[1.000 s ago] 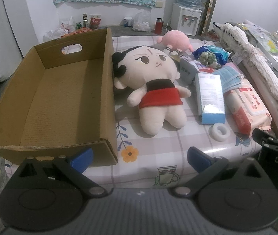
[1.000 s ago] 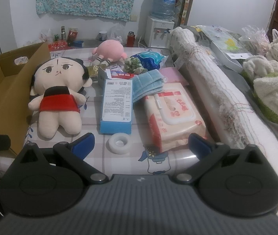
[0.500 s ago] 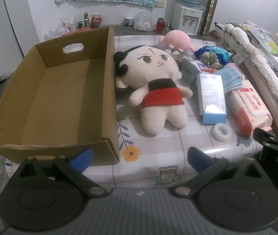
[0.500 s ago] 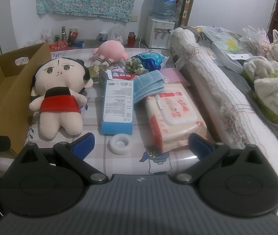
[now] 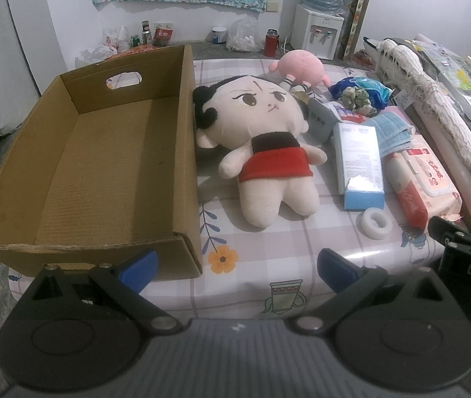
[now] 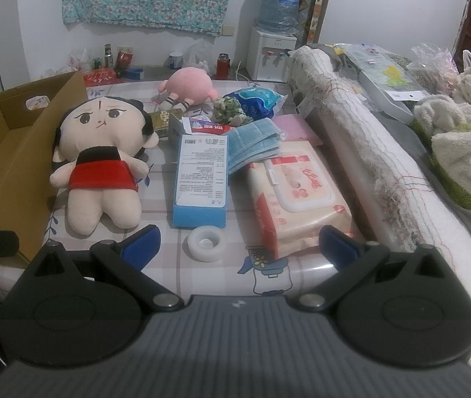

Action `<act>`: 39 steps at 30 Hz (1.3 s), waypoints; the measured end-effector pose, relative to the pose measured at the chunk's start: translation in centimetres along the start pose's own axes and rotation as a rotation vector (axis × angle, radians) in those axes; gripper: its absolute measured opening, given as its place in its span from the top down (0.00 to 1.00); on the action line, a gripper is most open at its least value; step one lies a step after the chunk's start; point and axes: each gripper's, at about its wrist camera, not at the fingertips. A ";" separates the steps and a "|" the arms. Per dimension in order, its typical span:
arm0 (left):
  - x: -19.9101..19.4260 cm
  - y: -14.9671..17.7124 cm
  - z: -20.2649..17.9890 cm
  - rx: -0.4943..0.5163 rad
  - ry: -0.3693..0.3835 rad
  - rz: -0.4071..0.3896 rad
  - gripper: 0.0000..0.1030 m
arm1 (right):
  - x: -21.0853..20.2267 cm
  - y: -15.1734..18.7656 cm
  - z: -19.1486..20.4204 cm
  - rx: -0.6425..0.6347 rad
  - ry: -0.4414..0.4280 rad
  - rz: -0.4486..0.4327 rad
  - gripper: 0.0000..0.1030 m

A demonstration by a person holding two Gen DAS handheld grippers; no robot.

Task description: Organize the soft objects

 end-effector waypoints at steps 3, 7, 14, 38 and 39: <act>0.0 0.0 0.0 0.001 -0.001 0.001 0.00 | 0.0 0.0 0.1 -0.002 0.001 -0.001 0.01; -0.1 0.0 0.0 0.001 -0.001 0.001 0.00 | 0.0 0.0 0.1 -0.002 0.001 0.000 0.01; -0.1 0.0 0.0 0.001 0.001 0.002 0.00 | -0.1 -0.1 0.1 0.001 0.000 0.000 0.01; 0.1 0.0 0.2 0.002 -0.002 0.001 0.00 | 0.2 0.0 -0.3 0.011 -0.006 -0.001 0.01; 0.2 0.0 0.2 0.005 -0.004 -0.002 0.00 | 0.3 0.1 -0.6 0.018 -0.011 -0.001 0.01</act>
Point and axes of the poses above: each gripper's, at about its wrist camera, not at the fingertips, and x roughly the way its jaws point, z to its left, y to its underside, and after that the axes turned 4 degrees about -x, right-handed
